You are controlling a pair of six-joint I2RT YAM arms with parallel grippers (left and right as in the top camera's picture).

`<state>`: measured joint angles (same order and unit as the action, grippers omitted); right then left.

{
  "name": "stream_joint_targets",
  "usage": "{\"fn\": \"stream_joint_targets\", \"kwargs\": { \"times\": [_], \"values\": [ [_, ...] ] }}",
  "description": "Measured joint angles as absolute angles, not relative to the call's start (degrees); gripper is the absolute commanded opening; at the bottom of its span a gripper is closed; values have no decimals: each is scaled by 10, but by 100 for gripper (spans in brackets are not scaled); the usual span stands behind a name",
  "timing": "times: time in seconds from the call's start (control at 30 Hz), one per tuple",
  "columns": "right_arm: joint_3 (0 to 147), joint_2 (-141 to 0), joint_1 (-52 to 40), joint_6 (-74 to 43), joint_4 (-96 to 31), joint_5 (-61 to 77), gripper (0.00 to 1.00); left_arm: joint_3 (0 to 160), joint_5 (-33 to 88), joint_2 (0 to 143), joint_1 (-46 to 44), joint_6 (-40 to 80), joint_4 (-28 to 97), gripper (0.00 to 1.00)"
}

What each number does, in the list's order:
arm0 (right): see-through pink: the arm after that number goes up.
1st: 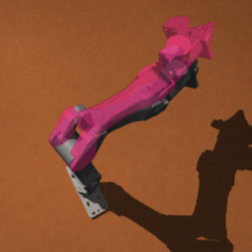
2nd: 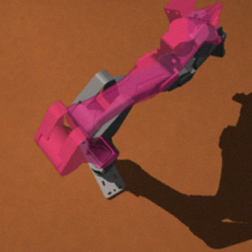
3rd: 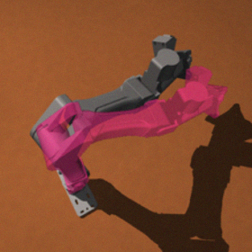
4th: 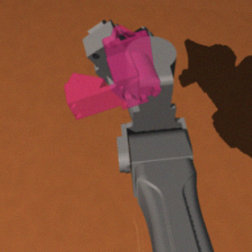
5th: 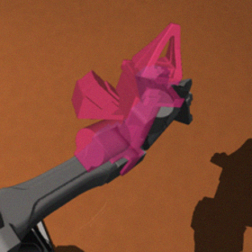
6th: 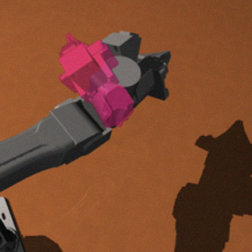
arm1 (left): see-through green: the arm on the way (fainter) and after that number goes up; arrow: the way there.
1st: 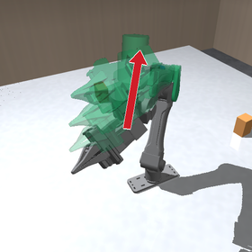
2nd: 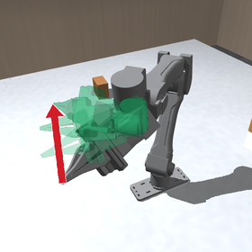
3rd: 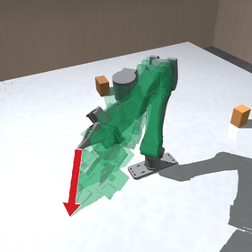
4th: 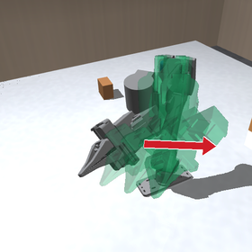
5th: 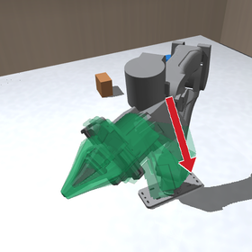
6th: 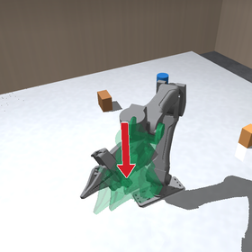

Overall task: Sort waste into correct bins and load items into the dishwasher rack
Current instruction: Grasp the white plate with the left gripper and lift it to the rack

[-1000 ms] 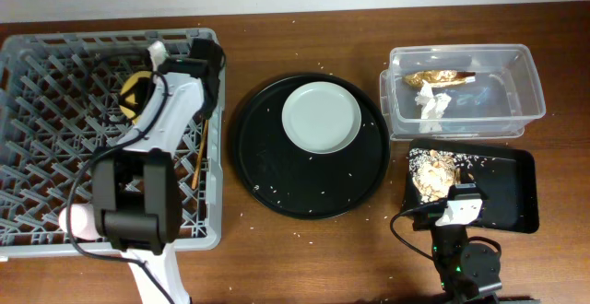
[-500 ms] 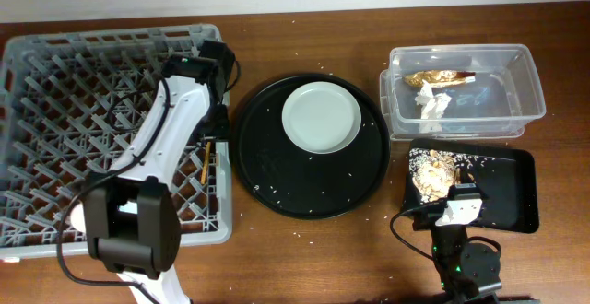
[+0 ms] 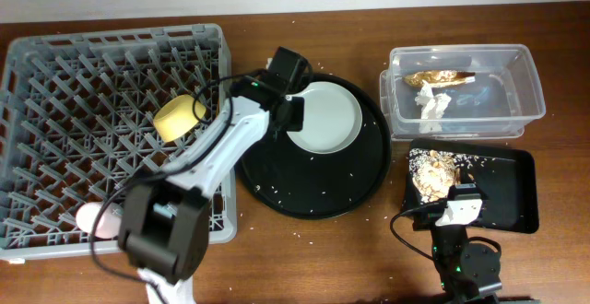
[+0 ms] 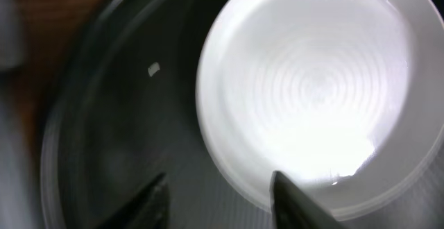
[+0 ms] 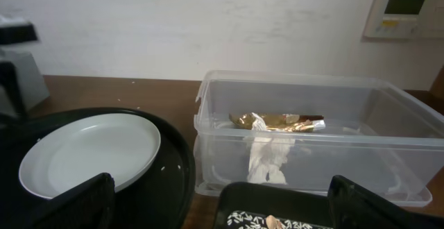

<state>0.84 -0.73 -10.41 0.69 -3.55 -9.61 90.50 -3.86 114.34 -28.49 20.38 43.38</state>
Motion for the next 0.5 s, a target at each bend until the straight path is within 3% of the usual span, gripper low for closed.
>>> {"fn": "stream_joint_targets", "kwargs": {
  "times": [0.07, 0.1, 0.33, 0.43, 0.5],
  "values": [
    [8, -7, -104, 7, -35, -96, 98, 903, -15, 1200, -284, 208, 408, 30],
    [8, -7, -104, 7, -35, -96, 98, 902, -4, 1216, -284, 211, 407, 0],
    [8, -7, -104, 7, -35, -96, 98, 918, 42, 1207, -245, 220, 469, 0],
    [8, -8, -104, 7, -35, -96, 99, 926, -5, 1047, -162, 202, 505, 0],
    [8, -8, -104, 7, -35, -96, 98, 927, -124, 929, -114, 180, 549, 0]
  ]
}}
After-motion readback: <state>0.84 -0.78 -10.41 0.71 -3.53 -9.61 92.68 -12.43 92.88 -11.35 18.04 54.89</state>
